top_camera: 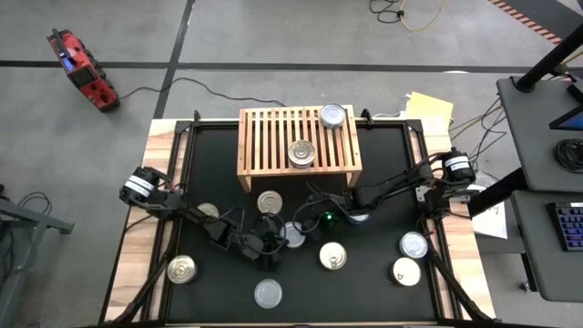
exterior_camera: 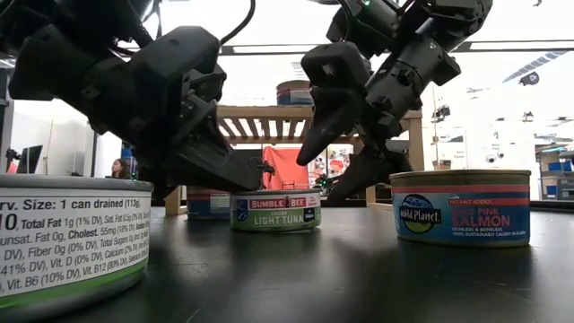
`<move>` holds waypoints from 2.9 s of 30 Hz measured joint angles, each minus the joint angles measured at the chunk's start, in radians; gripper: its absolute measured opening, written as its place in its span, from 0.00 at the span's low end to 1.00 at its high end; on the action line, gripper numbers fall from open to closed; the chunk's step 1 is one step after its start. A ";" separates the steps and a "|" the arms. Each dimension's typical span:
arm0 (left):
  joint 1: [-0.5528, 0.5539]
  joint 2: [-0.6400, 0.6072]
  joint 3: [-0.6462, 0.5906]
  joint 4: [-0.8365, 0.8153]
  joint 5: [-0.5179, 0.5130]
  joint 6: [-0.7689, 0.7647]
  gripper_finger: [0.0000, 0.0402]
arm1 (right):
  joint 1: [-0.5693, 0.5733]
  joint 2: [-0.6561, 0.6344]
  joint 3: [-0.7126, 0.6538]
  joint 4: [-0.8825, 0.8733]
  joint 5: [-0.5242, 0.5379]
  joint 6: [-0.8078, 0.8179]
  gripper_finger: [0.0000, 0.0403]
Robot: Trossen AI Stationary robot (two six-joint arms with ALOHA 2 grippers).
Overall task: Stack canned seafood by type on shelf
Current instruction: Stack the green white tuna can on top of the green white tuna can on the shelf
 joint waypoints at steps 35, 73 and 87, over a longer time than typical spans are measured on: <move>-0.045 0.000 -0.071 0.088 -0.105 -0.085 0.00 | -0.013 0.000 0.000 0.014 -0.015 -0.016 0.80; -0.067 0.117 -0.091 0.313 -0.158 -0.159 0.00 | -0.023 0.000 0.000 0.014 -0.016 -0.016 0.82; -0.070 0.117 -0.093 0.306 -0.158 -0.185 0.00 | -0.023 0.000 0.000 0.014 -0.023 -0.020 0.84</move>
